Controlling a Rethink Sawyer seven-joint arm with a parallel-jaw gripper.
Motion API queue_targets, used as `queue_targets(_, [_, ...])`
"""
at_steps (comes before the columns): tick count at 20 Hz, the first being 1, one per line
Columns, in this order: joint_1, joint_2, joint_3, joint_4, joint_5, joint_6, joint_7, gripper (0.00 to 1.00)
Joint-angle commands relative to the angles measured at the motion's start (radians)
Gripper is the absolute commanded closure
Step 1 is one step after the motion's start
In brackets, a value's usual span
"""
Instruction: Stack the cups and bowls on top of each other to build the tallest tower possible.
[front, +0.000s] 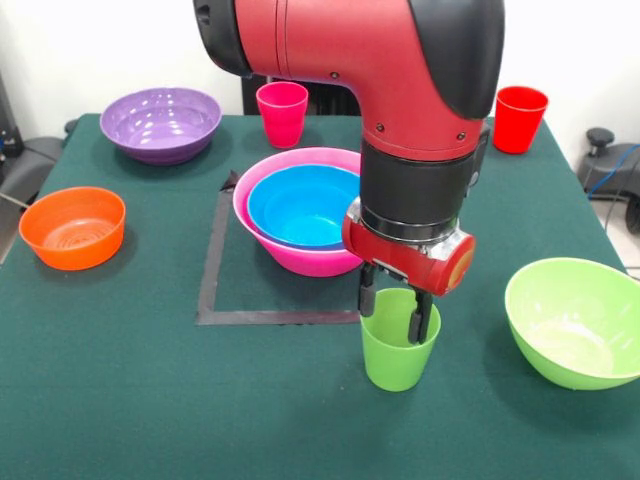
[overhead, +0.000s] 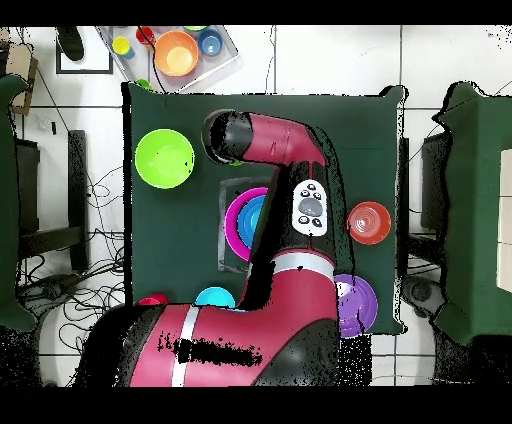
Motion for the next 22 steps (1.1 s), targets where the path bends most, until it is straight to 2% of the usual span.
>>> queue_targets(1, [0.013, -0.009, 0.072, 0.180, -0.029, -0.142, 0.073, 0.00])
queue_targets(15, [0.032, -0.040, 0.054, 0.223, -0.011, -0.120, 0.074, 0.00])
queue_targets(22, [0.013, -0.035, 0.076, 0.253, -0.025, -0.183, 0.050, 0.00])
